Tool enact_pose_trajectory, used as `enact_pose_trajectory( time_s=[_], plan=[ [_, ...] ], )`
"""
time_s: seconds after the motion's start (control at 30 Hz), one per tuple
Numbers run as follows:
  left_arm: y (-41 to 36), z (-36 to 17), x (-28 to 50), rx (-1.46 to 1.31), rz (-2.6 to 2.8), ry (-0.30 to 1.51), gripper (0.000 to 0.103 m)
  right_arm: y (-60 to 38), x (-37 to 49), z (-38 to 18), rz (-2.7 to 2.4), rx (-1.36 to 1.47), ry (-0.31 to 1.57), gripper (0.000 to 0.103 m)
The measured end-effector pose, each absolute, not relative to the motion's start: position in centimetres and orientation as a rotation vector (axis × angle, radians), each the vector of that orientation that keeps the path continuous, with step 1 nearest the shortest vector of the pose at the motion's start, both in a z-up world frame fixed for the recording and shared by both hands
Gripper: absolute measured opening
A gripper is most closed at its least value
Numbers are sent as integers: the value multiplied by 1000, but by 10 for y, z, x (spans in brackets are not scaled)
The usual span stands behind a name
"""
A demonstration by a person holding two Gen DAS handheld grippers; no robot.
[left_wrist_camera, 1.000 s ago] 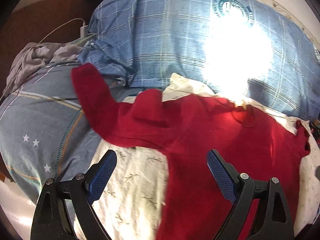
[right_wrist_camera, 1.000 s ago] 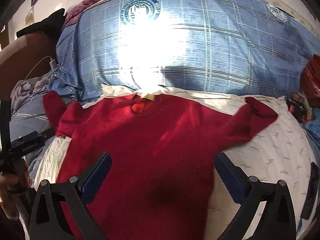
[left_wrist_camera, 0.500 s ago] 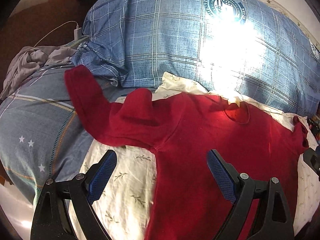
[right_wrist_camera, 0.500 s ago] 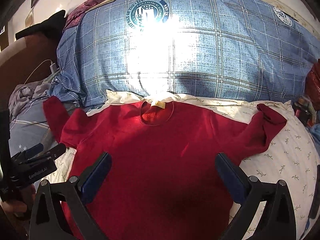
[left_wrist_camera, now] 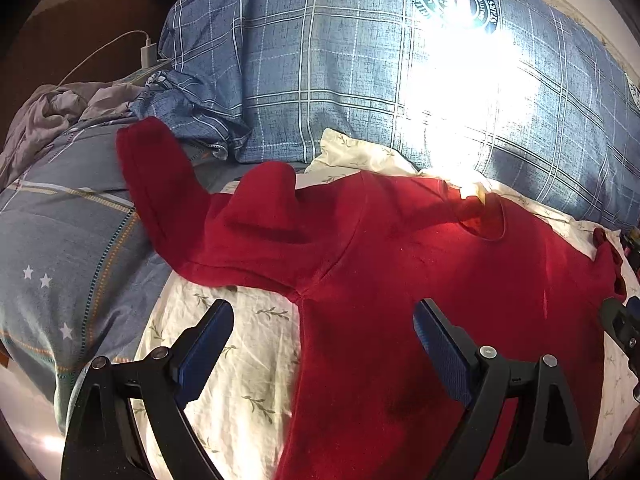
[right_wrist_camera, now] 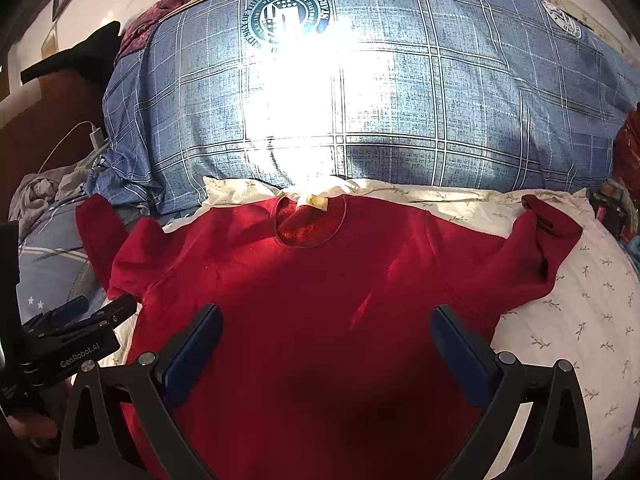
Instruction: Fold small clothes
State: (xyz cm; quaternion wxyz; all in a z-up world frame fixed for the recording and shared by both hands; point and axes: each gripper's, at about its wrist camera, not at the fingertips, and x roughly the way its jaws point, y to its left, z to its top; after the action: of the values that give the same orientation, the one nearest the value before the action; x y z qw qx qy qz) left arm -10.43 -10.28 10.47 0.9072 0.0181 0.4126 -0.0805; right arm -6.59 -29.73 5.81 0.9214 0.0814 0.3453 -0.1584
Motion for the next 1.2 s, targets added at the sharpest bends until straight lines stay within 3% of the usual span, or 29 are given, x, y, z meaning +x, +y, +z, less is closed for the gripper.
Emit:
enact_pose_trajectory(
  time_s=[1.2],
  plan=[
    [-103,83,-95,51,-170,879,92,-297,-52,37,-345,138,764,103]
  ],
)
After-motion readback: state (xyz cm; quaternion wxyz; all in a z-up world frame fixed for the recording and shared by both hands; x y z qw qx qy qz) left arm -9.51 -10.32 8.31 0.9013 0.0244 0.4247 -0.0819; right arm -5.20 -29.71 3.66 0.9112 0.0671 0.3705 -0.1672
